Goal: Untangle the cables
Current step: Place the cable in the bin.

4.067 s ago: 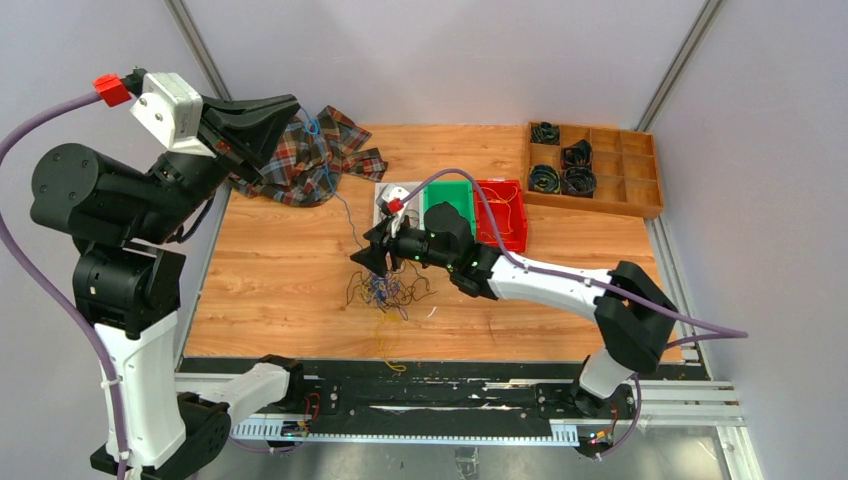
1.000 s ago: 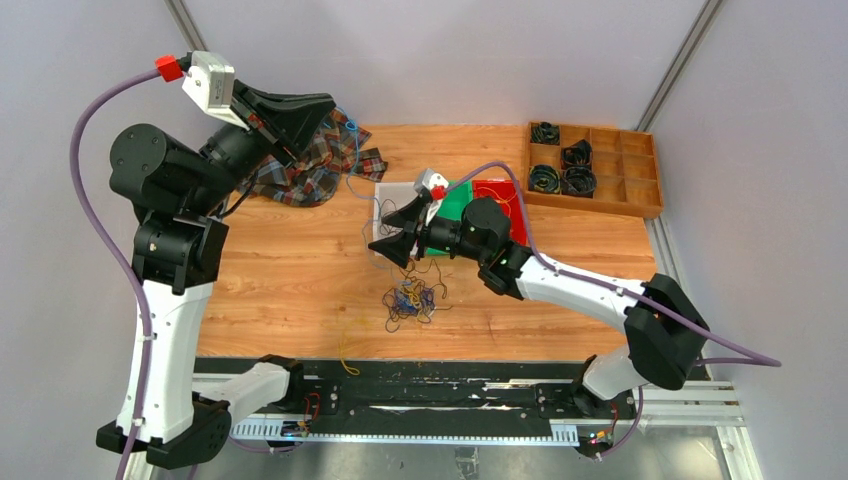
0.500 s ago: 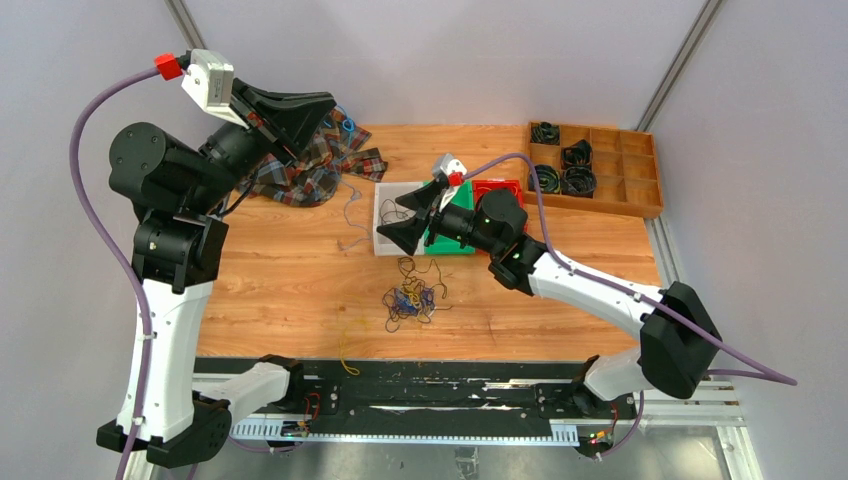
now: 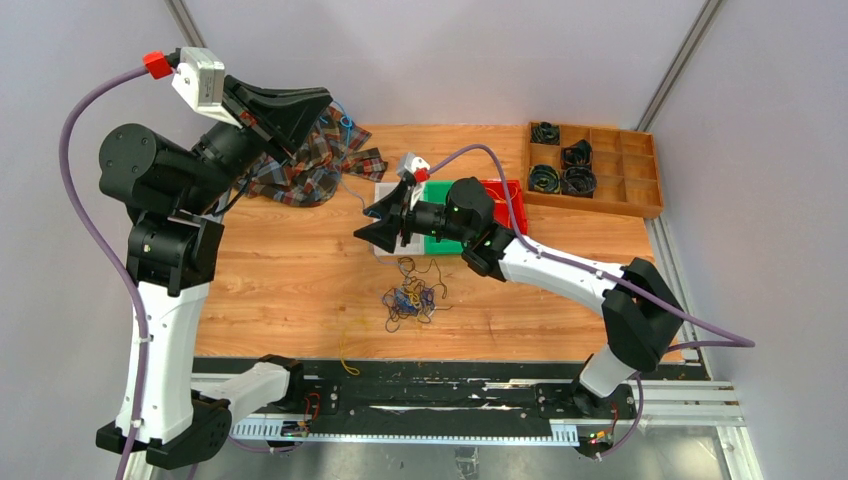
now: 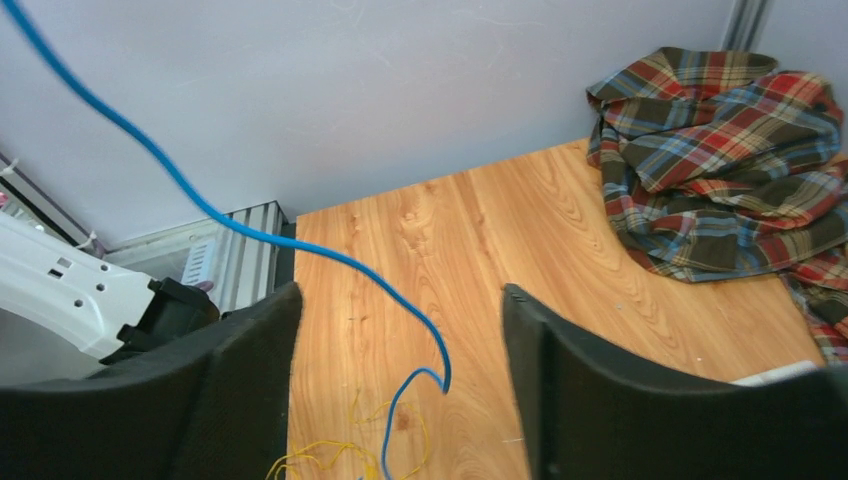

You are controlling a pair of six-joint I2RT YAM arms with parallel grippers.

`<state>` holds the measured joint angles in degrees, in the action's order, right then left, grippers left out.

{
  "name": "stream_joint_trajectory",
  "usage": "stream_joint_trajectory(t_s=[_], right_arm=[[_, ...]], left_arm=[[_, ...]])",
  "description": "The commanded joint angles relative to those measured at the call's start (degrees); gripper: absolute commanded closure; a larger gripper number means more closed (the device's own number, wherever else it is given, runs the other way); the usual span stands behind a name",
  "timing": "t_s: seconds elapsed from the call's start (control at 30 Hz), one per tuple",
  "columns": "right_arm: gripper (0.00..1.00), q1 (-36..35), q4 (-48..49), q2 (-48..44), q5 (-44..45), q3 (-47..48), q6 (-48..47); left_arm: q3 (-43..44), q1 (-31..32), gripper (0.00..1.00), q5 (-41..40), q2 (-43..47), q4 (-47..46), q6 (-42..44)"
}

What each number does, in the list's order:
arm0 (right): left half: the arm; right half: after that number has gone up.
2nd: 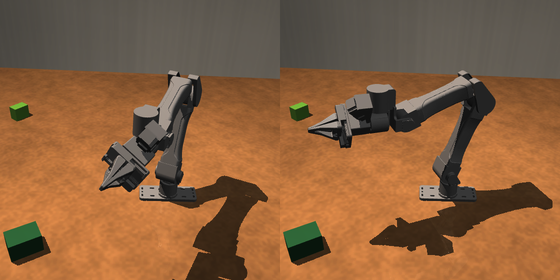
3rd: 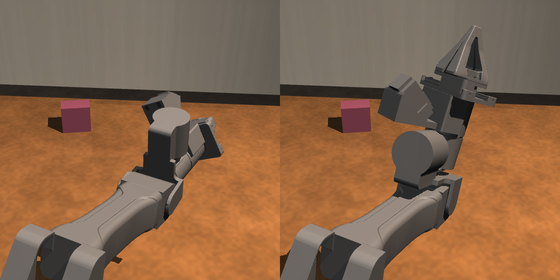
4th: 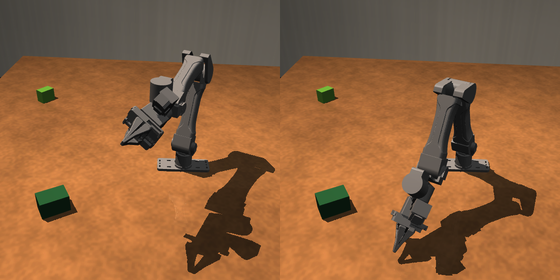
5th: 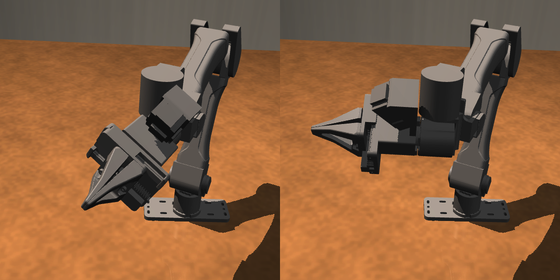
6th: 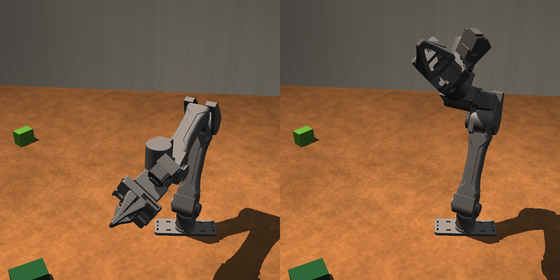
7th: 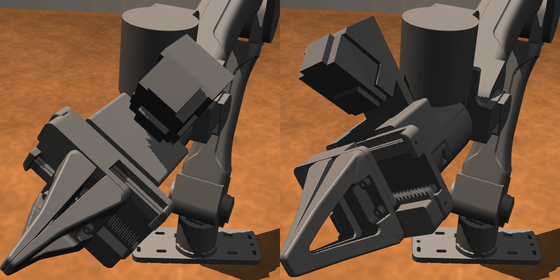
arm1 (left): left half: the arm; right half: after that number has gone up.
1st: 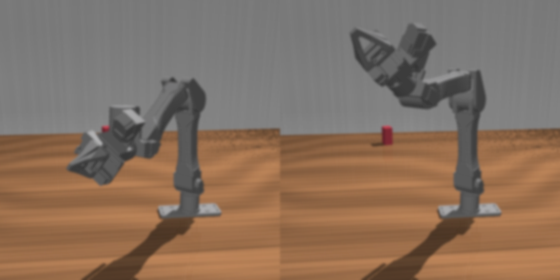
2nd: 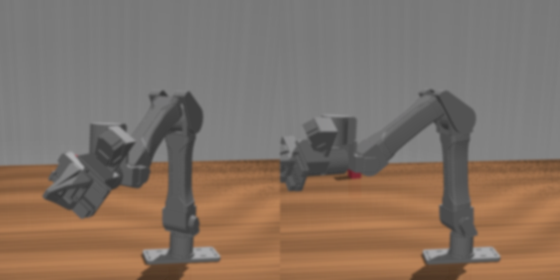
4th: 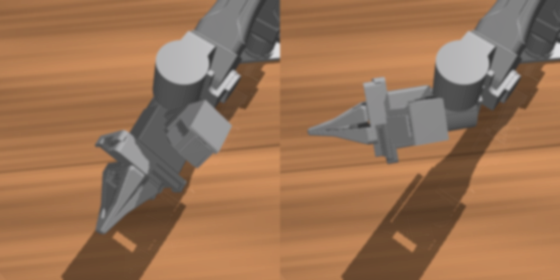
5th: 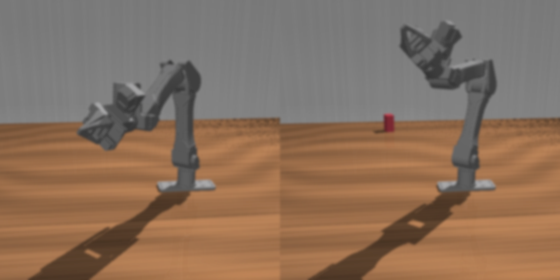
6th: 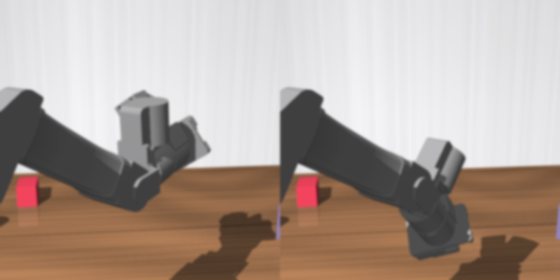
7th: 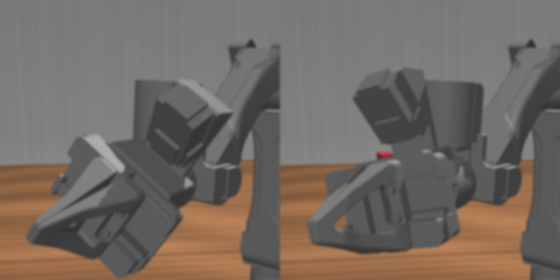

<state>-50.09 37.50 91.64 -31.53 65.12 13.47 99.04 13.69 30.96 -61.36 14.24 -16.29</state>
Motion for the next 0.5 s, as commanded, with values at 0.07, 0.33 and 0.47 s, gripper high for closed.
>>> stream_joint_trajectory(t_s=[0.07,0.33,0.47], right_arm=[[0.88,0.0,0.4,-1.3,2.9,1.5,-1.1],[0.99,5.3,-0.6,-6.3,4.2,-1.6,-0.1],[1.00,8.6,-1.9,-8.4,3.1,-2.0,0.6]], left_arm=[[1.2,0.4,1.00,1.1,1.2,-0.2,-0.1],[-2.3,0.4,0.99,1.3,3.8,0.8,1.8],[-6.7,0.4,1.00,0.9,5.2,1.3,2.5]])
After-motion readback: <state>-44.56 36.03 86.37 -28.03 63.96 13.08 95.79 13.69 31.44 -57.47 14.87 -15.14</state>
